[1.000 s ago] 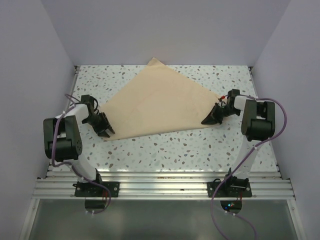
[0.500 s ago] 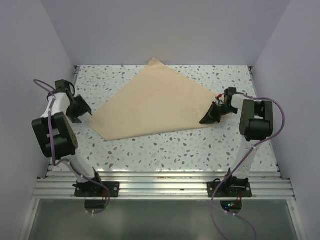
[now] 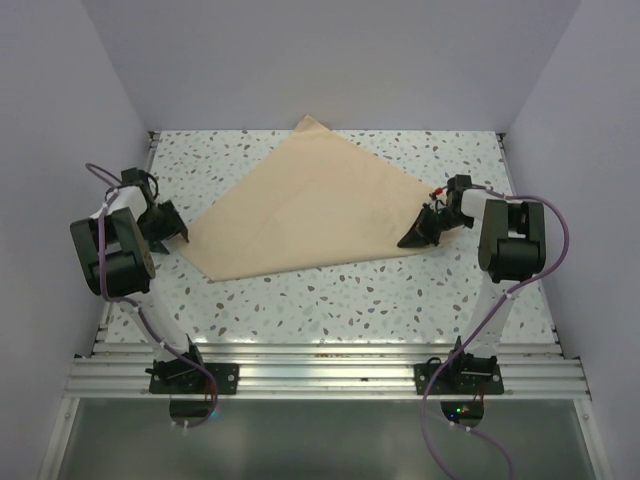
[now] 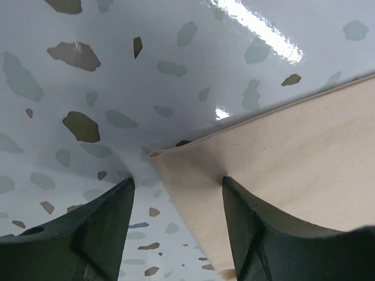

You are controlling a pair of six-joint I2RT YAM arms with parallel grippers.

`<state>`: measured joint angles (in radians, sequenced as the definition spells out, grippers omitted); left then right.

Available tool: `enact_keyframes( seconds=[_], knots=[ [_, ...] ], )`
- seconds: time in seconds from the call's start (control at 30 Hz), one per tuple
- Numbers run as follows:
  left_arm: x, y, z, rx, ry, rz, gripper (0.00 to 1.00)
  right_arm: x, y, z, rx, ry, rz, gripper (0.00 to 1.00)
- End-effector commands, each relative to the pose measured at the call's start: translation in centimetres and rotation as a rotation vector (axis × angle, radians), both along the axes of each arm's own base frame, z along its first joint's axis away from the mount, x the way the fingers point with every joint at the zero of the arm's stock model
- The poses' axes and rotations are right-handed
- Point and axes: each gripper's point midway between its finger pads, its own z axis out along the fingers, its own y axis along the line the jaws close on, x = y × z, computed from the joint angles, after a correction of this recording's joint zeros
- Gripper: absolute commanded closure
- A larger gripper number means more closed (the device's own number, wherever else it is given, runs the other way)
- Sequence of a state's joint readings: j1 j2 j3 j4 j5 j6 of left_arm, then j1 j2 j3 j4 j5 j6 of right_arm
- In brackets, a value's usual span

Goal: Prepare the surgical pack

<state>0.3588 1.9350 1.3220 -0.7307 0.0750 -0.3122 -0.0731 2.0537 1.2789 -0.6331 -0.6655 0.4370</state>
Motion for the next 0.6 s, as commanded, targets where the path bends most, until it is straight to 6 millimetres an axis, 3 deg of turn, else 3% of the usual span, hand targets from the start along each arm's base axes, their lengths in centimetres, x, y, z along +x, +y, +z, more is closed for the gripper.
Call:
enact_keyframes(
  seconds=[0.0, 0.43, 0.53, 0.57],
  knots=[
    [1.0, 0.3, -2.2, 0.000, -0.018, -0.040, 0.36, 0.6, -0.6, -0.3, -0.058, -0.033, 0.016, 1.00],
    [1.9, -1.6, -2.4, -0.088, -0.099, -0.084, 0.62, 0.4, -0.7, -1.5, -0.093, -0.003, 0.043, 1.00],
    [2.1, -2.2, -2.1, -0.106, -0.112, -0.092, 0.71, 0.5, -0.7, -1.7, -0.101, 0.003, 0.050, 1.00],
    [2.4, -2.3, -1.6, -0.108, -0.125, -0.094, 0.79, 0.6, -0.7, -1.6, -0.108, 0.001, 0.055, 1.00]
  ],
)
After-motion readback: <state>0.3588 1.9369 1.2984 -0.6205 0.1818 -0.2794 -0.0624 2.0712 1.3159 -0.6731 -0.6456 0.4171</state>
